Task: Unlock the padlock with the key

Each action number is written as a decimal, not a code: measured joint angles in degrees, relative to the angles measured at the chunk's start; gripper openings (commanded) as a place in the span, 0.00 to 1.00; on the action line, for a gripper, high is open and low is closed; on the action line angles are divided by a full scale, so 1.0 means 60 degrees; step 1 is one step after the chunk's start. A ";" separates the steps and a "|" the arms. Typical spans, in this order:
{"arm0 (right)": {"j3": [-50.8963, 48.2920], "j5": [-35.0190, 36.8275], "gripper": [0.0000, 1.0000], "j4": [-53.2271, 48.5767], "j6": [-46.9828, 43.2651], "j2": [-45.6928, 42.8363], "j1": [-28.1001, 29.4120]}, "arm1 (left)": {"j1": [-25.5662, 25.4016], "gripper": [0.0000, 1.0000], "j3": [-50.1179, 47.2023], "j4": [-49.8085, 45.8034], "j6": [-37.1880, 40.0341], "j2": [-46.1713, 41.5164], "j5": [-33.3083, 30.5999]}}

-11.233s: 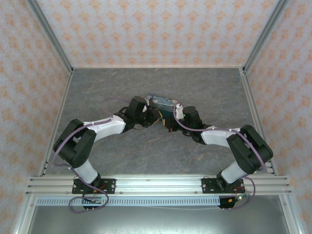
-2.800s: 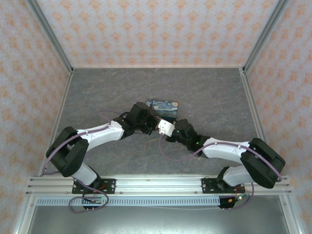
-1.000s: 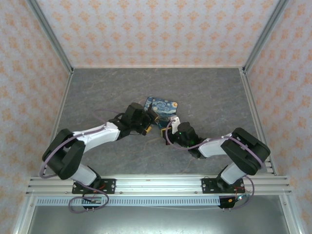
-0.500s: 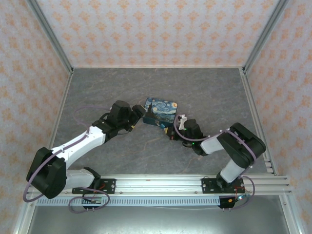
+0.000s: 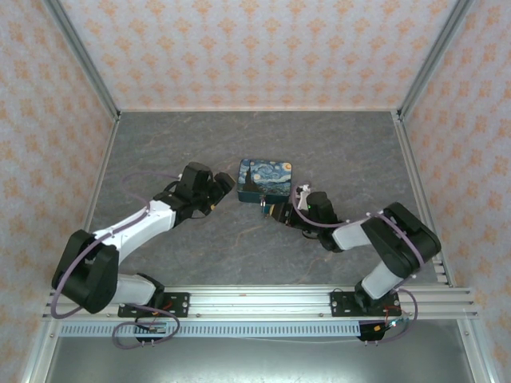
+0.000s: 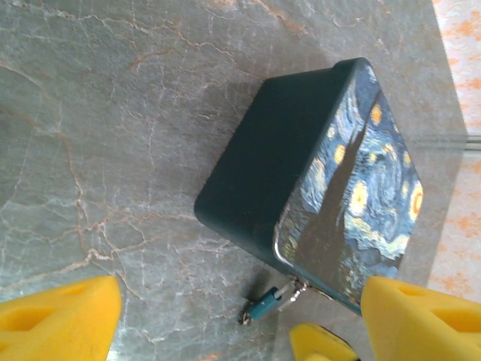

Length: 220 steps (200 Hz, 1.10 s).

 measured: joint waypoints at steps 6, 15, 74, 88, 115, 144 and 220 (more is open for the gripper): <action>-0.0004 0.0066 0.68 -0.0113 -0.0098 -0.0248 -0.0022 | 0.0033 0.84 0.0120 -0.0004 0.0098 0.0168 0.0044; -0.0004 0.0135 0.74 -0.0222 -0.0288 -0.0572 -0.0066 | 0.0040 0.84 0.0331 -0.0011 0.0273 0.0433 0.0157; 0.0331 0.0073 0.84 -0.0393 -0.0503 -0.0845 -0.0117 | 0.0040 0.87 0.2288 -0.0091 0.1606 0.2550 0.0958; 0.0528 0.0022 0.85 -0.0386 -0.0506 -0.0572 -0.0117 | 0.0040 0.86 0.2506 -0.0095 0.1774 0.2940 0.1082; 0.0922 -0.0098 0.85 -0.0382 -0.0510 -0.0007 -0.0197 | 0.0040 0.84 0.2652 -0.0197 0.1989 0.3552 0.1224; 0.1428 -0.0477 0.85 -0.0310 -0.0543 0.0579 -0.0586 | 0.0058 0.80 0.2630 -0.0164 0.2058 0.3701 0.1344; 0.1832 -0.1195 0.83 0.0696 -0.0729 0.1392 -0.1388 | 0.0044 0.78 0.1439 0.0925 0.1916 0.3096 0.1410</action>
